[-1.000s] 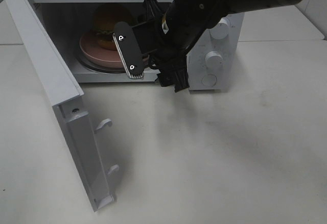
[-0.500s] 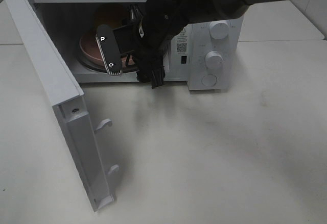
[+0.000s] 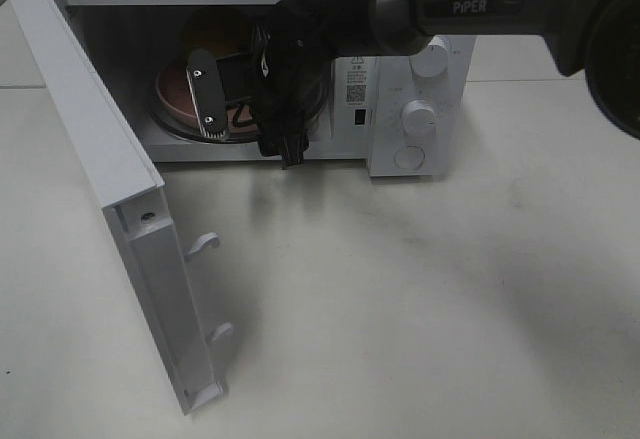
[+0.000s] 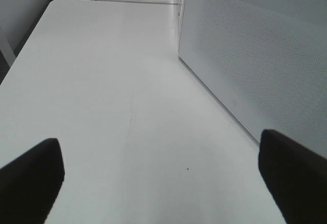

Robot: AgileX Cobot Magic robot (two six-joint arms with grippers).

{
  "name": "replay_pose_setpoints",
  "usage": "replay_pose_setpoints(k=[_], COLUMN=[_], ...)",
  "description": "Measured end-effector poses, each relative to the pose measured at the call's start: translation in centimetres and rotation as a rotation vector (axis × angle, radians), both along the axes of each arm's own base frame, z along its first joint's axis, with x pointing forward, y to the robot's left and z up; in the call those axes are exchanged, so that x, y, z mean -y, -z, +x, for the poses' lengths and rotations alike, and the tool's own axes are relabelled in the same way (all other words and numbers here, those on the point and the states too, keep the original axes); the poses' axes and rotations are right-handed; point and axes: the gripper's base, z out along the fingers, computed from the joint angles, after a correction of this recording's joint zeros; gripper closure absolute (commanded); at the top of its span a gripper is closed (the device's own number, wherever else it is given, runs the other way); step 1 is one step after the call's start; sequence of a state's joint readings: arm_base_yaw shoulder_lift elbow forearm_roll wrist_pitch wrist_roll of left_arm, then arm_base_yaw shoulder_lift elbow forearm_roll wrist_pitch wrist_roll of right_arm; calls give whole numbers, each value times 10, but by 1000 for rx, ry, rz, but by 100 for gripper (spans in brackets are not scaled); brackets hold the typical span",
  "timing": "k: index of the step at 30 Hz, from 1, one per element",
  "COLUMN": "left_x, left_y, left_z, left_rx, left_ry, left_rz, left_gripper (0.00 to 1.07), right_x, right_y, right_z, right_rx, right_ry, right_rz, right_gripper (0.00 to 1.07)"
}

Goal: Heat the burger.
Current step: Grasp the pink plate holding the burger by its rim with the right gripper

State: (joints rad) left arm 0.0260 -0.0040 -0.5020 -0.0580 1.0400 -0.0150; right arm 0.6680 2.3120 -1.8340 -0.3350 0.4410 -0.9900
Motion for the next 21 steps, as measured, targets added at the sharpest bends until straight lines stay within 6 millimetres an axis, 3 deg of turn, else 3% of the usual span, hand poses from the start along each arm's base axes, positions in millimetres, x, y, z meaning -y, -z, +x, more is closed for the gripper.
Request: replay_pose_setpoints(k=[12, 14, 15, 16, 17, 18, 19, 20, 21], left_x=[0, 0, 0, 0, 0, 0, 0, 0, 0], left_y=[0, 0, 0, 0, 0, 0, 0, 0, 0], left_z=[0, 0, 0, 0, 0, 0, 0, 0, 0], left_rx=[0, 0, 0, 0, 0, 0, 0, 0, 0], left_ry=[0, 0, 0, 0, 0, 0, 0, 0, 0], left_rz=[0, 0, 0, 0, 0, 0, 0, 0, 0], left_gripper=[9, 9, 9, 9, 9, 9, 9, 9, 9], right_x=[0, 0, 0, 0, 0, 0, 0, 0, 0], right_y=[3, 5, 5, 5, 5, 5, 5, 5, 5], right_z=[15, 15, 15, 15, 15, 15, 15, 15, 14], right_rx=[7, 1, 1, -2, -2, -4, -7, -7, -9], right_ry=[37, 38, 38, 40, 40, 41, 43, 43, 44], right_rz=[27, 26, 26, 29, 29, 30, 31, 31, 30], right_gripper=[36, 46, 46, 56, 56, 62, 75, 75, 82])
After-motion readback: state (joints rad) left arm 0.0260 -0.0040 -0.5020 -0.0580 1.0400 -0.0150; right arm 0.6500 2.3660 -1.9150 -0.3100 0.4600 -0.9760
